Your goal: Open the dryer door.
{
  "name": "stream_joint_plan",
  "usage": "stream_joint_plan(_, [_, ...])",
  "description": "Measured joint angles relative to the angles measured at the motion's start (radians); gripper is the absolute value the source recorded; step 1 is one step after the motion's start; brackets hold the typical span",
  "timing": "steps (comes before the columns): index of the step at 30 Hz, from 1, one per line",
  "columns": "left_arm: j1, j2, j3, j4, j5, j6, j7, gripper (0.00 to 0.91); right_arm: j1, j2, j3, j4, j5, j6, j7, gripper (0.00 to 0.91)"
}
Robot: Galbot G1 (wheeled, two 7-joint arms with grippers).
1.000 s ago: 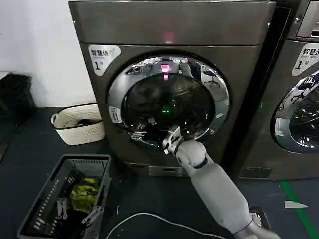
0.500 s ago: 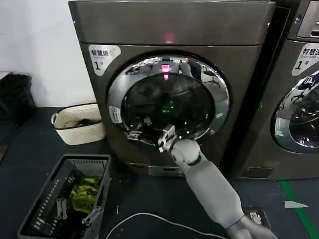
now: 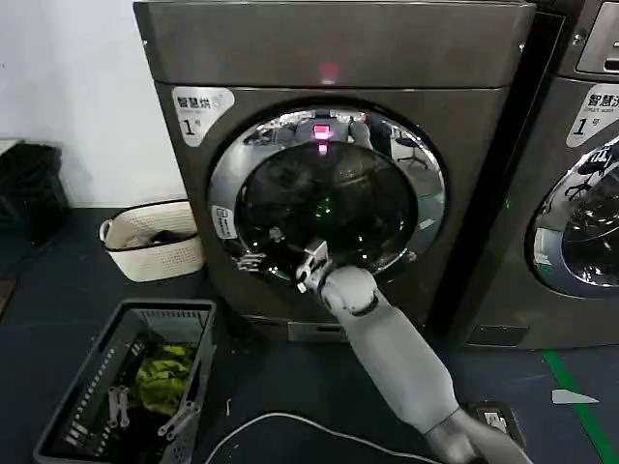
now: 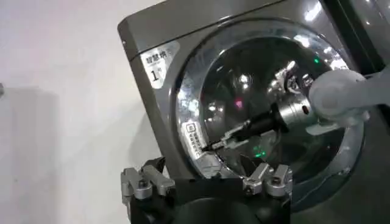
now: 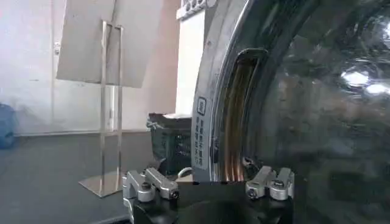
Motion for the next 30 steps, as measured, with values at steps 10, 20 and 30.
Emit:
stream_joint_plan(10, [0.000, -0.003, 0.001, 0.002, 0.002, 0.000, 0.000, 0.907, 0.024, -0.002, -0.030, -0.035, 0.000, 0.027, -0.067, 0.907])
stream_joint_plan(20, [-0.001, -0.005, -0.004, 0.002, 0.000, -0.001, -0.001, 0.907, 0.020, -0.026, -0.068, -0.017, 0.026, 0.052, -0.164, 0.907])
stream_joint_plan(30, [-0.013, -0.001, -0.024, 0.008, -0.010, 0.001, -0.001, 0.907, -0.020, -0.090, -0.112, 0.083, 0.112, 0.068, -0.223, 0.907])
